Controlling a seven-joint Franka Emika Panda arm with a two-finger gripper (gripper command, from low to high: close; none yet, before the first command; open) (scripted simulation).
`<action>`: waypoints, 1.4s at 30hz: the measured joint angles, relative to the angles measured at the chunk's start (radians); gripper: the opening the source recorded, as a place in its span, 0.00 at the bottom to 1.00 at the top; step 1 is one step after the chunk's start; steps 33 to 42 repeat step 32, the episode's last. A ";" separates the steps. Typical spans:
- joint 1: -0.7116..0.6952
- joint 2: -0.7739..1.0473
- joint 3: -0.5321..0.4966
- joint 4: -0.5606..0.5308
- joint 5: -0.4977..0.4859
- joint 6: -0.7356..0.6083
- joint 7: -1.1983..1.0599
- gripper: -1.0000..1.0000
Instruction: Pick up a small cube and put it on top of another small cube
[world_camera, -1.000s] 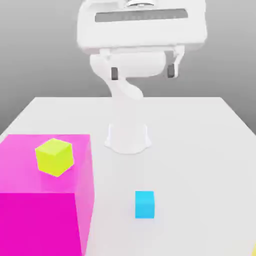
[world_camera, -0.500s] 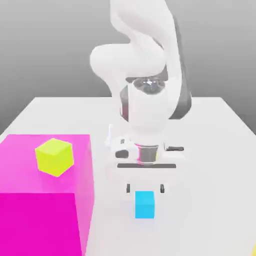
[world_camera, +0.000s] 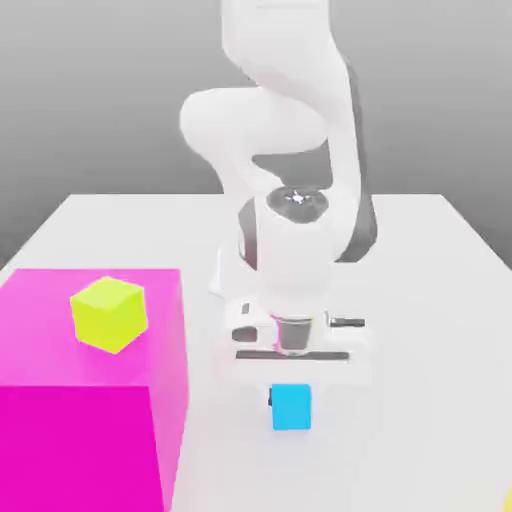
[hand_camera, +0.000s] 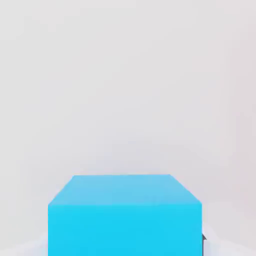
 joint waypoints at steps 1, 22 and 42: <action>0.000 -0.036 0.003 -0.006 0.010 -0.029 -0.007 0.00; 0.124 0.248 0.212 0.676 -0.122 -0.446 -0.664 0.00; 0.184 0.433 0.215 0.818 -0.198 -0.414 -0.759 1.00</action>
